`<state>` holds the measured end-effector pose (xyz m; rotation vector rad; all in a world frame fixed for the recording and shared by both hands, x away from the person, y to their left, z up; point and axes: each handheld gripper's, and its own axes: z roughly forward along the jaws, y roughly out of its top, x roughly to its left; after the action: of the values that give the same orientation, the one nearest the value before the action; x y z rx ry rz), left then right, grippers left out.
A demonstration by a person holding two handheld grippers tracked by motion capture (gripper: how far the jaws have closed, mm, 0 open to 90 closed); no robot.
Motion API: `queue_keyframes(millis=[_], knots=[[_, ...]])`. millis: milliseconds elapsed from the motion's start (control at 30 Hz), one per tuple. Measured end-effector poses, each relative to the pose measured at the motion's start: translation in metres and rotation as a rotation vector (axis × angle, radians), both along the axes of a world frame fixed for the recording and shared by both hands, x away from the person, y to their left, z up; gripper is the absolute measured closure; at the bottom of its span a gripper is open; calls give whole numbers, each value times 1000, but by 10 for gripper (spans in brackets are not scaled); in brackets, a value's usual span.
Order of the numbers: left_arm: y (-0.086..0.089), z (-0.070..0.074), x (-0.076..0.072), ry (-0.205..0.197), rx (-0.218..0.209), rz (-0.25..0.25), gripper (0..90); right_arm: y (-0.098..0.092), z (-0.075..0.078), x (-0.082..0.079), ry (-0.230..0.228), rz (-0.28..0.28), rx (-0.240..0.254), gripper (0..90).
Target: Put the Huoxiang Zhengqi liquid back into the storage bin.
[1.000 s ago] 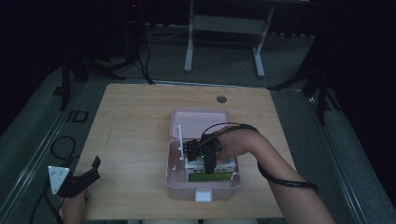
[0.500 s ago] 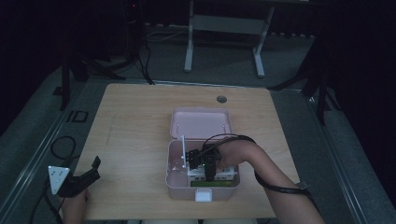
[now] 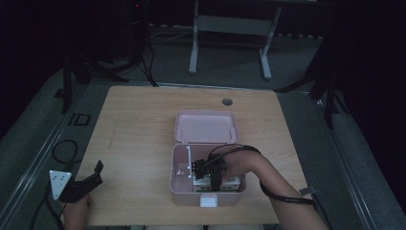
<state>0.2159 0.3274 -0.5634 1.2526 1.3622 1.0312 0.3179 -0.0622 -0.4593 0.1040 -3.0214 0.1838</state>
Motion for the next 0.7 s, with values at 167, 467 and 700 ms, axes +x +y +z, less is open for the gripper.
queue_keyframes(millis=[167,467,700], knots=[[0,0,0,1,0,0,30,-1,0,-3,-10,-3,9,614],[0,0,0,1,1,-1,30,-5,16,-1,-12,-22,67,466],[0,0,0,0,1,-1,30,-12,41,1,-33,-40,142,397]])
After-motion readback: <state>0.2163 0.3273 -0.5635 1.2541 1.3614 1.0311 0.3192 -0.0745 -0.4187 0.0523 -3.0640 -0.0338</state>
